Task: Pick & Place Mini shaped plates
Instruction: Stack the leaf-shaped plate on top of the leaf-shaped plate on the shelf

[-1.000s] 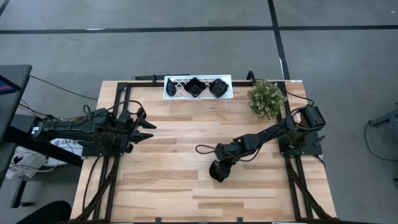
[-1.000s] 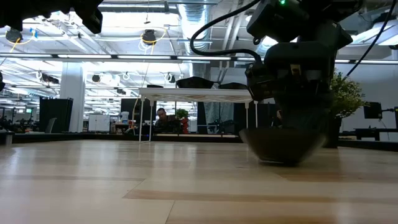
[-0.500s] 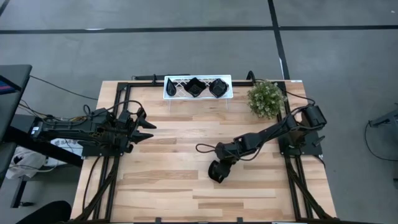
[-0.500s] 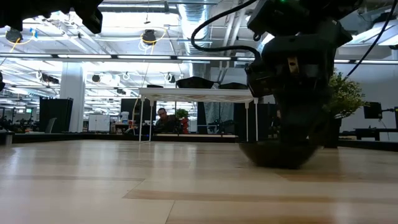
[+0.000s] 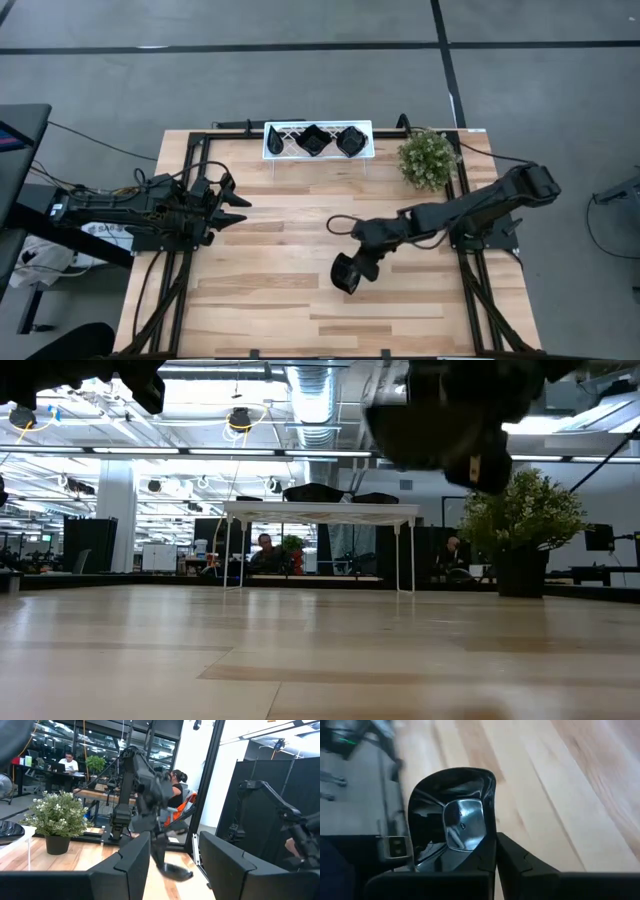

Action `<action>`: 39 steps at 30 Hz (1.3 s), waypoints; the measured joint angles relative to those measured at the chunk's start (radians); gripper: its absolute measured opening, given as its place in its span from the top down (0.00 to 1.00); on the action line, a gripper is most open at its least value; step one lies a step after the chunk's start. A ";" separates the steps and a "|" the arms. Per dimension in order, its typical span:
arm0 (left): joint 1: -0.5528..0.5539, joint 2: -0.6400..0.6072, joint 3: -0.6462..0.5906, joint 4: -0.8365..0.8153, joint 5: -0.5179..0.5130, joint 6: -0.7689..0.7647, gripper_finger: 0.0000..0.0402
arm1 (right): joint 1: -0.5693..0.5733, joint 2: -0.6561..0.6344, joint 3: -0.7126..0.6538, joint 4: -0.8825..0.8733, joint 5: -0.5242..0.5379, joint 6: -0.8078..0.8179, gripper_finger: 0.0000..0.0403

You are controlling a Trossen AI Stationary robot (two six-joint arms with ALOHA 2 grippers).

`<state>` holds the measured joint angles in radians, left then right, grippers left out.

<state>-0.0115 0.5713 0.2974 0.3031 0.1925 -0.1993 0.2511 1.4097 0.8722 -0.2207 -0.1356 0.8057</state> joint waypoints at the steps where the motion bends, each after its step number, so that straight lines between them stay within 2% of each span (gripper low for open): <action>1: 0.000 0.000 0.000 0.000 0.000 0.000 0.57 | -0.003 -0.019 0.001 0.002 0.000 -0.013 1.00; 8: 0.000 0.000 0.000 0.000 0.000 0.000 0.57 | -0.031 -0.125 0.001 0.059 -0.003 -0.229 1.00; 15: 0.000 0.000 0.000 0.000 0.000 0.000 0.57 | -0.058 -0.177 0.001 0.179 -0.117 -0.438 1.00; 20: 0.000 0.000 0.000 0.000 0.000 0.000 0.57 | -0.080 -0.188 0.002 0.264 -0.207 -0.457 1.00; 25: 0.000 0.000 0.000 0.000 0.000 0.000 0.57 | -0.104 -0.180 0.002 0.258 -0.204 -0.431 1.00; 28: 0.000 0.000 0.000 0.000 0.000 0.000 0.57 | -0.138 -0.178 0.002 0.253 -0.151 -0.348 1.00; 32: 0.000 0.000 0.000 0.000 0.000 0.000 0.57 | -0.204 -0.182 0.019 0.184 -0.097 -0.302 1.00; 39: 0.000 0.000 0.000 0.000 0.000 0.000 0.57 | -0.338 -0.177 0.184 -0.109 -0.065 -0.365 1.00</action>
<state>-0.0114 0.5713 0.2974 0.3031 0.1925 -0.1992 -0.0869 1.2327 1.0564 -0.3296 -0.2008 0.4411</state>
